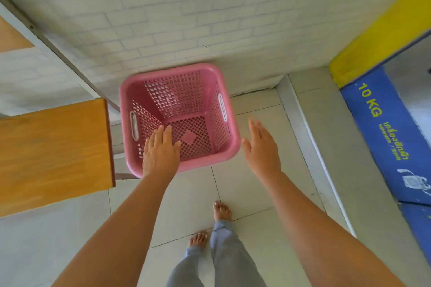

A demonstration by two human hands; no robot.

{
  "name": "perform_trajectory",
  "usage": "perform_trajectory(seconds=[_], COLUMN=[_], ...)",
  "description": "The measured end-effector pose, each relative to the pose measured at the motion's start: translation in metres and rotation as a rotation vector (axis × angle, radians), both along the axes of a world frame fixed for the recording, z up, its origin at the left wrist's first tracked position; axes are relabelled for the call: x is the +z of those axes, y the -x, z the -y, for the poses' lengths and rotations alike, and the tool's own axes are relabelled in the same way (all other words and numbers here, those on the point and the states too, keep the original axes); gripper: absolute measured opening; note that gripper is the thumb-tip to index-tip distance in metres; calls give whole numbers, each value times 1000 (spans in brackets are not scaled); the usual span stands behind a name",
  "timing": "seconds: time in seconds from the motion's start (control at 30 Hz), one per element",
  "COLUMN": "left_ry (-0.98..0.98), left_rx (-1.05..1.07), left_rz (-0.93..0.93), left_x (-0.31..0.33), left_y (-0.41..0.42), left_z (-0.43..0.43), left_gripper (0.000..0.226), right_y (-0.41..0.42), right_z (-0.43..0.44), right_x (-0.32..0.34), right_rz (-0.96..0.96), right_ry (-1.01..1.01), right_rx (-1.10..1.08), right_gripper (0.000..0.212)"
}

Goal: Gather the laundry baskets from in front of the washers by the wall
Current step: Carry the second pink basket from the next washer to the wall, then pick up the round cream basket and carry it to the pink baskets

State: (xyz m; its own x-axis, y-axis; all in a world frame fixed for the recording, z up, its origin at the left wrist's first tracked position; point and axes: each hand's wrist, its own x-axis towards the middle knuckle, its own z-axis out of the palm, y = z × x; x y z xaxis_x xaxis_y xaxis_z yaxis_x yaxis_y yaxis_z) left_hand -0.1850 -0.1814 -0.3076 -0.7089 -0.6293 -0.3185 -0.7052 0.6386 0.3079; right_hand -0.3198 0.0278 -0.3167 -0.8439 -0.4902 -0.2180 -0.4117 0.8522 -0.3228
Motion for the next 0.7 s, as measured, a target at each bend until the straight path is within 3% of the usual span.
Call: perform_trajectory(seconds=[0.4, 0.7], left_ry=[60, 3], left_rx=[-794, -1225], left_rz=[-112, -227], left_x=[113, 136], left_y=[-18, -31], left_z=[-173, -373], left_gripper=[50, 49], right_y=[-157, -267], right_z=[-191, -366], right_x=[114, 140], right_rz=[-29, -65], right_ry=[11, 6], right_rx=[-506, -1010], right_gripper=[54, 51])
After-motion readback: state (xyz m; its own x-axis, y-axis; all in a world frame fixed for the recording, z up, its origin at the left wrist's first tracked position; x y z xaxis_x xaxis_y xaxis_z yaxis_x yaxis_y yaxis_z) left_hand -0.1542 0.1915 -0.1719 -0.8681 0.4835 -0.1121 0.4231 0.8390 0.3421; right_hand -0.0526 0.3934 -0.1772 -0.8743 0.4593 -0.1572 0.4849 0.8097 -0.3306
